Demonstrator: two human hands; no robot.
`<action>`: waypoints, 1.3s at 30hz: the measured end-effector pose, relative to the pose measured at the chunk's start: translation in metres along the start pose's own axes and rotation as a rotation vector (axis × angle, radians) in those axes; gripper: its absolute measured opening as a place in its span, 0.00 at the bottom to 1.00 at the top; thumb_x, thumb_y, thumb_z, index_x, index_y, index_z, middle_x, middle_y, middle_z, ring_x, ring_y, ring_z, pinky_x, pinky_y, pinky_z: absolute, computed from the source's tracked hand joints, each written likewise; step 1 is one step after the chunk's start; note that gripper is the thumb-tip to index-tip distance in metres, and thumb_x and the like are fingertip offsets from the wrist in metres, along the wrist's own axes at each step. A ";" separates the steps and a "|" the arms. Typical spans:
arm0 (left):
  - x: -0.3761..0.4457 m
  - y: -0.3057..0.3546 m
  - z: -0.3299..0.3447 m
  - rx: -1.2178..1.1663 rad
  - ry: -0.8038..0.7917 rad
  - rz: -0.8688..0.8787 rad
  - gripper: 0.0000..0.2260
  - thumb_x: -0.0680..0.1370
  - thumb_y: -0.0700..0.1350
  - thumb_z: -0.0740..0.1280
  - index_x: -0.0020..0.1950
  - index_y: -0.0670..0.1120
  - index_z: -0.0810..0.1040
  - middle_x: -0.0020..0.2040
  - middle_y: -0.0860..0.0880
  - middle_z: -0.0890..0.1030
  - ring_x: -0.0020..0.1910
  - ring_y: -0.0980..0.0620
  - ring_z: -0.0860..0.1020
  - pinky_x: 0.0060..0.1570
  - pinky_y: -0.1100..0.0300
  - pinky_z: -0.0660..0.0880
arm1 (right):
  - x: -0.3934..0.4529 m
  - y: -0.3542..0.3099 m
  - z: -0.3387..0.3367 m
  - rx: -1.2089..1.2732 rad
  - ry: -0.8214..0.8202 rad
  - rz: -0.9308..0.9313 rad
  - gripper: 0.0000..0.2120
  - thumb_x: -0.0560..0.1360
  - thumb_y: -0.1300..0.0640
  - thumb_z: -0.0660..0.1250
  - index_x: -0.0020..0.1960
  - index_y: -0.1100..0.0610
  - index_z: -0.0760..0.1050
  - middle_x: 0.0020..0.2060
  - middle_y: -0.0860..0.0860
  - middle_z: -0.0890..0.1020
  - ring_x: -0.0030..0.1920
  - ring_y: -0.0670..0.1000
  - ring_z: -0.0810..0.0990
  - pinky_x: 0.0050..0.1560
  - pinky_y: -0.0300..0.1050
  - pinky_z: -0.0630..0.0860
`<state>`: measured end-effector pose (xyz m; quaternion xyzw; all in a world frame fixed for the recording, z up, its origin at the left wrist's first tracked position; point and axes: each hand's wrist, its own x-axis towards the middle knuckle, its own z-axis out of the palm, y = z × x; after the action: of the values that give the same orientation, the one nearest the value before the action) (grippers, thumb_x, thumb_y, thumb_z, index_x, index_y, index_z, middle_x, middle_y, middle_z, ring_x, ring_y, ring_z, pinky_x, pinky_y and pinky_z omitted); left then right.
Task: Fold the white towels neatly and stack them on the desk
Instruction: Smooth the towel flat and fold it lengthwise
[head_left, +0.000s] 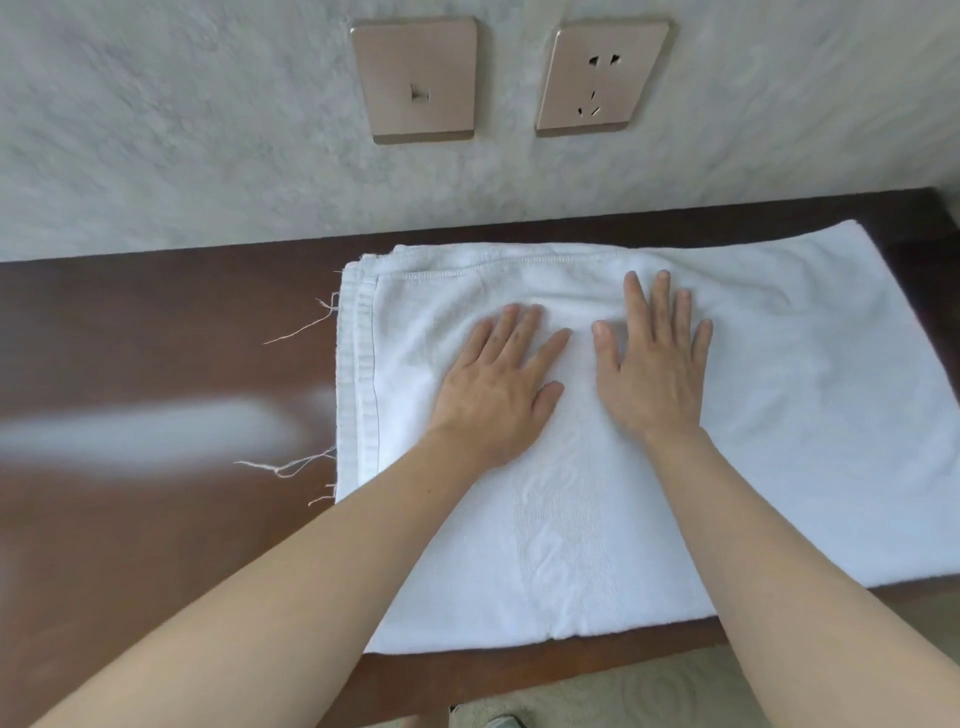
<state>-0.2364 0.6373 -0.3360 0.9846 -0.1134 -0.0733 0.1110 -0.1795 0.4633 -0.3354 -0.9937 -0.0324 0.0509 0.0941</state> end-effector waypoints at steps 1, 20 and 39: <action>0.010 -0.003 0.000 0.020 -0.009 -0.002 0.28 0.84 0.60 0.46 0.83 0.54 0.46 0.83 0.47 0.44 0.81 0.47 0.40 0.78 0.49 0.36 | 0.003 0.001 0.003 0.004 0.002 0.026 0.31 0.82 0.37 0.42 0.82 0.46 0.40 0.82 0.51 0.41 0.81 0.53 0.38 0.79 0.60 0.39; 0.017 -0.105 -0.024 0.001 0.057 -0.373 0.31 0.82 0.65 0.43 0.82 0.56 0.42 0.83 0.50 0.43 0.81 0.47 0.38 0.78 0.48 0.35 | 0.006 -0.001 0.007 -0.125 -0.084 0.084 0.34 0.80 0.33 0.40 0.81 0.43 0.35 0.81 0.49 0.36 0.80 0.57 0.33 0.75 0.72 0.39; 0.062 -0.053 -0.017 -0.017 0.042 -0.285 0.29 0.83 0.64 0.43 0.82 0.57 0.41 0.83 0.52 0.42 0.81 0.50 0.40 0.78 0.52 0.37 | 0.007 0.001 0.007 -0.083 -0.036 0.077 0.31 0.81 0.38 0.41 0.82 0.45 0.40 0.82 0.48 0.40 0.81 0.57 0.36 0.76 0.70 0.40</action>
<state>-0.1627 0.6764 -0.3396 0.9911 0.0303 -0.0687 0.1103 -0.1734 0.4641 -0.3433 -0.9962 0.0019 0.0708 0.0503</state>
